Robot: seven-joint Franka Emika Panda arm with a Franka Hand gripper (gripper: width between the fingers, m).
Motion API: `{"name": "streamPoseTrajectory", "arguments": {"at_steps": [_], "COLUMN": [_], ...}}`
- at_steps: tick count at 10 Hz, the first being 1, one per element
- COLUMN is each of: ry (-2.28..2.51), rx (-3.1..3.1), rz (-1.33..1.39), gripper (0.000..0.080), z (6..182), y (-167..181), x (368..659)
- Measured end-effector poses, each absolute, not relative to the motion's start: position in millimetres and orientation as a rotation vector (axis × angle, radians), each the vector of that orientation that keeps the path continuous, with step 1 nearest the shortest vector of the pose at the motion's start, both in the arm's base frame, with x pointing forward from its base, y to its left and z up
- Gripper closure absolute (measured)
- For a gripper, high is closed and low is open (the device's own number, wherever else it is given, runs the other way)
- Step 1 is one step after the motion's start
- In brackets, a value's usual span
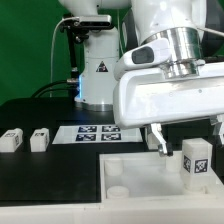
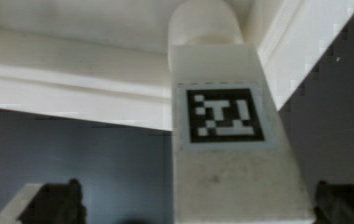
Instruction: Assemble one leg
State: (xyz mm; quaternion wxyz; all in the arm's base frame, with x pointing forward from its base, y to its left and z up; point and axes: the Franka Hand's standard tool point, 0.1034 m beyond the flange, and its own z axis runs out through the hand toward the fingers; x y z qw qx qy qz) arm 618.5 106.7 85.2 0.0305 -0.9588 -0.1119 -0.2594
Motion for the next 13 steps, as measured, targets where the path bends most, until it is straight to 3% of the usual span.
{"name": "streamPoseTrajectory", "arguments": {"at_steps": [5, 10, 12, 13], "ry": [-0.354, -0.341, -0.334, -0.335], "rx": [-2.965, -3.023, -3.019, -3.021], "rz": [-0.715, -0.012, 0.043, 0.021], "gripper": [0.015, 0.015, 0.015, 0.015], "z": [82.3, 86.5, 87.6, 74.8], "y": [115, 122, 120, 121], "x": [613, 610, 623, 613]}}
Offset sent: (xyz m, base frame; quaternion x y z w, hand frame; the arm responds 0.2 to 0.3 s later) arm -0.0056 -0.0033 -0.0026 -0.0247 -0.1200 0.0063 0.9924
